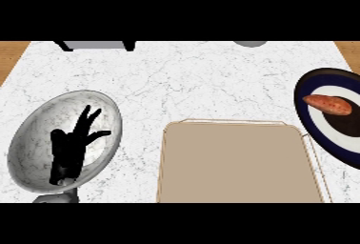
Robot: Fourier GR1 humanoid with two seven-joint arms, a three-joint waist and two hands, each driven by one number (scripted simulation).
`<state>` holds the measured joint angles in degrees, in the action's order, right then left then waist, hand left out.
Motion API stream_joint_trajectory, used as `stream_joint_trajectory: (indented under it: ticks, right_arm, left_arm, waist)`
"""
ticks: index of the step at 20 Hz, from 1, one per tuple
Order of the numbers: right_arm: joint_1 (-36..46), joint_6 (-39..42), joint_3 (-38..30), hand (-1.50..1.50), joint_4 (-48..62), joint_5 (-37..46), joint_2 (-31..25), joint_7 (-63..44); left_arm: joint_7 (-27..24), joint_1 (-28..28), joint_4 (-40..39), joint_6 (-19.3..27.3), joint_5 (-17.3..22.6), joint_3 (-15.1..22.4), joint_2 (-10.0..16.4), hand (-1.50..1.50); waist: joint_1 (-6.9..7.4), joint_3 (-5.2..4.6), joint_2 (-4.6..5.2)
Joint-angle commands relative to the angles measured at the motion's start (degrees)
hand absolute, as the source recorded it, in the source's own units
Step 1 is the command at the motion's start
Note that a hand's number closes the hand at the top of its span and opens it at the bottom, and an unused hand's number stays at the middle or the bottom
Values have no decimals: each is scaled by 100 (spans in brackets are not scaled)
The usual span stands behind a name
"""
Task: Pick the sweet potato from the tray and place it in the plate
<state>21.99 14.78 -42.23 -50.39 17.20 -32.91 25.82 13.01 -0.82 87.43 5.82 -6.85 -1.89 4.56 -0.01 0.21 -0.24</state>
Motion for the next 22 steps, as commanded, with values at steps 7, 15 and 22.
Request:
stream_joint_trajectory:
  ticks: [7, 15, 22]
  right_arm:
    - [-34, -276, 455, -150, 241, -288, -133, 335]
    - [-483, -911, 572, -150, 300, -258, -58, 535]
    - [69, -1118, 637, -150, 1503, -233, -598, 811]
  left_arm:
    - [-194, -54, -369, 76, -105, 68, -186, 0]
    - [-72, -32, -277, -20, -91, -46, -50, 0]
    - [-179, -232, -595, -157, -1, -89, -58, 0]
  waist:
    - [16, -20, 26]
    - [-2, -21, 22]
    - [26, -18, 37]
